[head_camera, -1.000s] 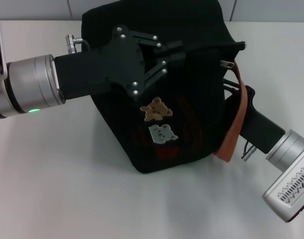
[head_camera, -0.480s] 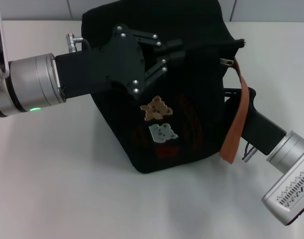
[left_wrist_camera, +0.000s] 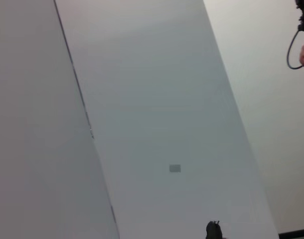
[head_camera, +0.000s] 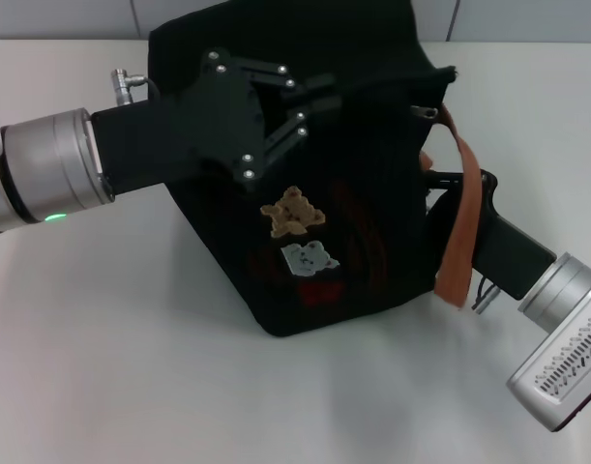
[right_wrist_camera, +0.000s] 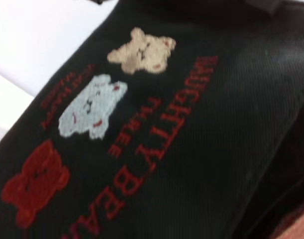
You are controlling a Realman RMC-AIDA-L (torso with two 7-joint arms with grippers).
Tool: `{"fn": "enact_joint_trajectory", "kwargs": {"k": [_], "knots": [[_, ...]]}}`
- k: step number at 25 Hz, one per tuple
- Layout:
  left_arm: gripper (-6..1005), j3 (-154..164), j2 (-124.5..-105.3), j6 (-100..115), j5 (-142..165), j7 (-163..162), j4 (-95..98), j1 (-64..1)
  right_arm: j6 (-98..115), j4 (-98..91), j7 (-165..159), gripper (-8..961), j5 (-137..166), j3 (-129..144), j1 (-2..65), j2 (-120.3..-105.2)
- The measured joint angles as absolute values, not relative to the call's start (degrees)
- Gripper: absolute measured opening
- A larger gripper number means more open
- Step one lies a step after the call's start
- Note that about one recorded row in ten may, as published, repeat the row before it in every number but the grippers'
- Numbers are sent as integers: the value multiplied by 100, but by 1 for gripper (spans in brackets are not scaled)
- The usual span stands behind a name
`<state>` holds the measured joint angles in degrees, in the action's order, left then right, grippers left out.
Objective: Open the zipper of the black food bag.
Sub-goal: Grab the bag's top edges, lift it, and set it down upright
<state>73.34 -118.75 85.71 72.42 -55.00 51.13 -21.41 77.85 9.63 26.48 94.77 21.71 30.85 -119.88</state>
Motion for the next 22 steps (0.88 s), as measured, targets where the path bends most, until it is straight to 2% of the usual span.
{"fn": "enact_joint_trajectory", "kwargs": {"k": [10,22], "knots": [[102,6863,-11855,8708,7225,-5304,4718,-2041,7506,958,2642,27,9449,2171,3052,-11988],[103,6270,-11838,8910,7245,-5273,4697,-1620,7347,875,2640,57,9439,2057,2953,-11979]]}}
